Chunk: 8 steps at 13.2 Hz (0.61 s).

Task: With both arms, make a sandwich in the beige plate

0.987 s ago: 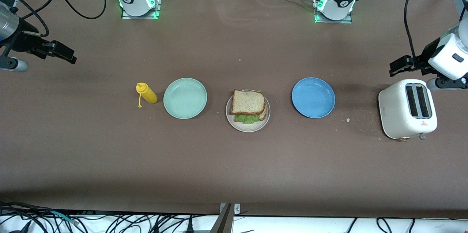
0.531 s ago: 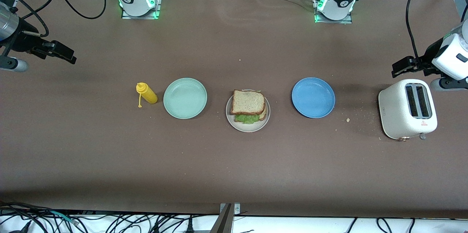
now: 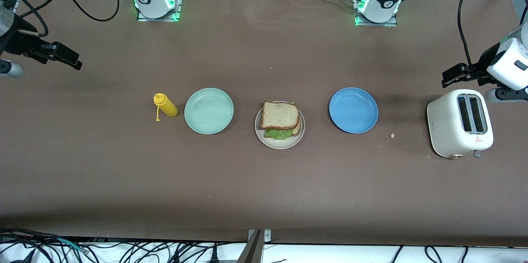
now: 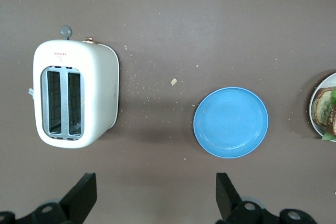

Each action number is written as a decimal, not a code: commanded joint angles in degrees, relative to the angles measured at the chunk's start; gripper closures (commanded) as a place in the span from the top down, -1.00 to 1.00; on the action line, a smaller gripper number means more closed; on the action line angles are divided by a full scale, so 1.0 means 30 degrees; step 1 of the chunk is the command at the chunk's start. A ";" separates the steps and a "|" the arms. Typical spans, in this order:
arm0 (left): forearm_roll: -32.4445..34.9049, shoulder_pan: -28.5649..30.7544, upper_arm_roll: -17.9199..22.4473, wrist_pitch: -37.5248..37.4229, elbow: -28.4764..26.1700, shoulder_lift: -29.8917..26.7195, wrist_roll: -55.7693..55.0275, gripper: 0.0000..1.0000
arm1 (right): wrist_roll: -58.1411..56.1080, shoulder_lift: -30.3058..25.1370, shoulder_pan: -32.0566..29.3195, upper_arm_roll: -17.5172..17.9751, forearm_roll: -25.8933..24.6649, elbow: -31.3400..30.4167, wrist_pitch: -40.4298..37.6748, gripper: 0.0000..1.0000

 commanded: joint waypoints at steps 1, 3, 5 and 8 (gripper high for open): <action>-0.0515 0.0147 -0.0081 0.0289 -0.0628 -0.0534 -0.0011 1.00 | 0.0078 -0.0238 -0.0162 -0.0052 0.0268 0.0559 -0.0583 1.00; -0.0515 0.0147 -0.0081 0.0260 -0.0628 -0.0534 -0.0011 1.00 | 0.0279 -0.0209 -0.0075 0.0092 0.0151 0.0559 -0.0583 1.00; -0.0457 0.0089 -0.0081 0.0289 -0.0628 -0.0534 -0.0011 1.00 | 0.0222 -0.0092 0.0246 0.0152 0.0180 0.0531 -0.0612 1.00; -0.0338 -0.4953 0.4577 0.0115 -0.0657 -0.0621 -0.0244 1.00 | 0.0251 -0.0092 0.0629 0.0094 0.0033 0.0559 -0.0993 1.00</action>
